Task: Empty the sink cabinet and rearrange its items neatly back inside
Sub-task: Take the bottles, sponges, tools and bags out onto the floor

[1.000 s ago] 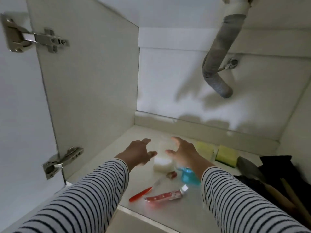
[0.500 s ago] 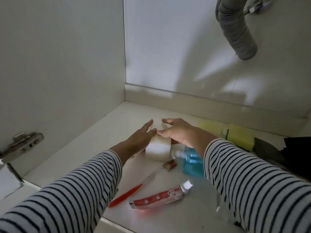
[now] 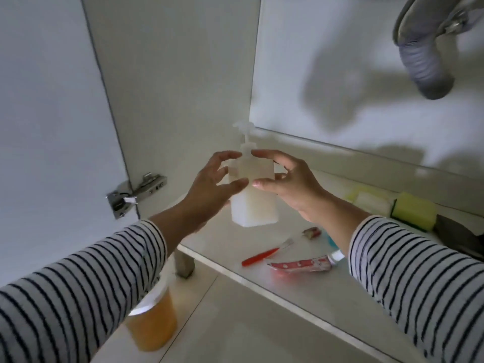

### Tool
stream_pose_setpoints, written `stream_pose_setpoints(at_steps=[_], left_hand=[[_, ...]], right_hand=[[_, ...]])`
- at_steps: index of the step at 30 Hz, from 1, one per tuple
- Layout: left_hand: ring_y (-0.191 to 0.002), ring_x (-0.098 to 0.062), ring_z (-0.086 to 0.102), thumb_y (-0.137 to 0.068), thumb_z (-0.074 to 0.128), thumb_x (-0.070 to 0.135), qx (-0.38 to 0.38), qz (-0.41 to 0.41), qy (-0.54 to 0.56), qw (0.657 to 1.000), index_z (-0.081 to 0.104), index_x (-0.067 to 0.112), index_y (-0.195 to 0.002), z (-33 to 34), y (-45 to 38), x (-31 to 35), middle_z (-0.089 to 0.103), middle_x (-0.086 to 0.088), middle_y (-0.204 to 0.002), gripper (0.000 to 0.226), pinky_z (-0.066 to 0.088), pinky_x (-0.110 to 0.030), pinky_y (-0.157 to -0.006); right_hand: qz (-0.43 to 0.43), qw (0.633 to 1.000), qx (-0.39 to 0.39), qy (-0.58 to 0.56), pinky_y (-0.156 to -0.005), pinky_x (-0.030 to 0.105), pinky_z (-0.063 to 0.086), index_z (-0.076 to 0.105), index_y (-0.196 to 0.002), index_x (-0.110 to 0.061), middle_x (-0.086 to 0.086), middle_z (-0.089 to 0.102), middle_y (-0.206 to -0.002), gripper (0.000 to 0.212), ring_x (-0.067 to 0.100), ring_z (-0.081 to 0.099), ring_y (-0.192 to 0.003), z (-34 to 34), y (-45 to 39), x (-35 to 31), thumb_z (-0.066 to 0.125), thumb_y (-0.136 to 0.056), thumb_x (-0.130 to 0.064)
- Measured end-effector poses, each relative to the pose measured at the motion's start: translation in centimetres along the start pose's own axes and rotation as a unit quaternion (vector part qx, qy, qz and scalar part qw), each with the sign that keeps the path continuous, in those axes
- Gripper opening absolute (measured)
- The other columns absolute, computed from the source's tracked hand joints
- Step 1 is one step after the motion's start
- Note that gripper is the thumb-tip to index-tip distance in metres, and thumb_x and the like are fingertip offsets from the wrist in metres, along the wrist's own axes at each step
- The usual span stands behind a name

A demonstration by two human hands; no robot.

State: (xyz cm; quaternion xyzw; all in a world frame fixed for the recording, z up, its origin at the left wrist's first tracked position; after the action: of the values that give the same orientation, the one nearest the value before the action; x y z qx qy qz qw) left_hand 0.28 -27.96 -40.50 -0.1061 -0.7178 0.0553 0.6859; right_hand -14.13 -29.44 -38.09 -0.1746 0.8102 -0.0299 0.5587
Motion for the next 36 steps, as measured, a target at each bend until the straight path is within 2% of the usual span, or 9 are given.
stream_pose_setpoints(at_steps=[4, 7, 9, 15, 19, 24, 29, 32, 36], left_hand=[[-0.115, -0.015, 0.053, -0.085, 0.065, 0.012, 0.043, 0.004, -0.036, 0.998, 0.056, 0.041, -0.096, -6.8, 7.4, 2.7, 0.056, 0.005, -0.121, 0.032, 0.056, -0.041, -0.083], [-0.1, -0.006, 0.064, -0.084, 0.066, 0.012, 0.097, 0.008, -0.058, 0.994, 0.059, 0.037, -0.093, -11.5, 13.5, 3.7, 0.066, 0.018, -0.103, 0.028, 0.057, -0.026, -0.07], [-0.105, -0.008, 0.064, -0.083, 0.068, 0.012, 0.138, -0.006, -0.057, 0.989, 0.063, 0.036, -0.088, -14.2, 17.5, 3.1, 0.067, 0.016, -0.107, 0.025, 0.056, -0.031, -0.077], [-0.113, -0.018, 0.061, -0.074, 0.076, 0.008, 0.221, -0.059, -0.075, 0.971, 0.07, 0.032, -0.082, -19.2, 26.3, -1.8, 0.07, 0.009, -0.106, 0.026, 0.04, -0.044, -0.107], [-0.113, -0.016, 0.06, -0.069, 0.078, 0.007, 0.216, -0.111, -0.098, 0.965, 0.071, 0.034, -0.079, -20.0, 29.0, -6.4, 0.07, 0.014, -0.1, 0.029, 0.039, -0.038, -0.106], [-0.125, -0.01, 0.051, -0.054, 0.075, 0.038, 0.234, -0.189, -0.141, 0.943, 0.069, 0.038, -0.082, -20.2, 31.0, -12.3, 0.06, 0.013, -0.127, 0.03, 0.036, -0.041, -0.11], [-0.122, -0.021, 0.053, -0.069, 0.076, 0.015, 0.252, -0.218, -0.183, 0.925, 0.065, 0.035, -0.078, -19.5, 31.4, -14.6, 0.057, 0.013, -0.132, 0.025, 0.043, -0.028, -0.098], [-0.112, -0.004, 0.052, -0.075, 0.073, 0.005, 0.253, -0.227, -0.165, 0.926, 0.067, 0.023, -0.086, -19.0, 31.5, -15.7, 0.049, 0.018, -0.135, 0.022, 0.04, 0.003, -0.075], [-0.102, -0.001, 0.052, -0.075, 0.072, 0.002, 0.264, -0.229, -0.14, 0.926, 0.066, 0.02, -0.083, -18.4, 31.6, -16.7, 0.048, 0.023, -0.124, 0.021, 0.041, 0.001, -0.079]], right_hand=[[-0.054, 0.995, -0.072, -0.032, -0.078, 0.019, 0.055, 0.063, -0.11, -0.039, -0.012, 0.066, -0.111, 0.057, 0.007, 0.067, -0.092, 6.9, 3.2, -5.1, 0.079, -0.07, -0.003], [-0.067, 0.988, -0.123, -0.069, -0.079, 0.016, 0.053, 0.066, -0.106, -0.037, -0.007, 0.067, -0.116, 0.049, 0.011, 0.065, -0.102, 12.6, 5.6, -7.4, 0.079, -0.071, -0.005], [-0.047, 0.98, -0.153, -0.116, -0.082, 0.02, 0.054, 0.07, -0.099, -0.034, -0.006, 0.069, -0.112, 0.043, 0.012, 0.065, -0.104, 16.3, 7.2, -7.8, 0.079, -0.07, -0.004], [0.03, 0.963, -0.201, -0.176, -0.082, 0.016, 0.054, 0.073, -0.09, -0.022, -0.005, 0.068, -0.11, 0.034, 0.008, 0.065, -0.099, 25.4, 12.5, -5.0, 0.078, -0.068, 0.003], [0.097, 0.951, -0.207, -0.209, -0.098, 0.026, 0.048, 0.072, -0.079, -0.022, 0.004, 0.058, -0.131, 0.035, 0.009, 0.058, -0.114, 29.4, 15.3, -1.1, 0.074, -0.067, 0.011], [0.139, 0.955, -0.21, -0.153, -0.1, 0.024, 0.04, 0.069, -0.077, -0.023, 0.002, 0.052, -0.139, 0.034, 0.004, 0.053, -0.114, 32.3, 16.4, 3.7, 0.077, -0.066, 0.008], [0.175, 0.945, -0.235, -0.144, -0.112, 0.031, 0.032, 0.066, -0.078, -0.018, 0.002, 0.047, -0.143, 0.031, 0.011, 0.043, -0.133, 33.8, 16.8, 7.2, 0.074, -0.069, 0.011], [0.191, 0.941, -0.234, -0.149, -0.107, 0.025, 0.033, 0.064, -0.08, -0.009, -0.001, 0.047, -0.141, 0.027, 0.012, 0.041, -0.134, 34.1, 17.1, 8.5, 0.07, -0.071, 0.016], [0.179, 0.947, -0.244, -0.11, -0.092, 0.019, 0.033, 0.063, -0.074, -0.015, -0.007, 0.048, -0.137, 0.03, 0.008, 0.05, -0.113, 34.3, 17.1, 8.9, 0.069, -0.072, 0.014]])
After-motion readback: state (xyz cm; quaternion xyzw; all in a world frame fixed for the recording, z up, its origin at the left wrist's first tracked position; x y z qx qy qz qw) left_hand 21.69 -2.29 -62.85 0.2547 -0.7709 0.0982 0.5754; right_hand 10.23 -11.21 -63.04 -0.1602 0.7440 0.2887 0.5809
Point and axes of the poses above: each hand's wrist, its own y-axis away from the middle knuckle, its own z-axis out of the palm, x = y × z, the point moved 8 cm from there along -y, towards the middle knuckle
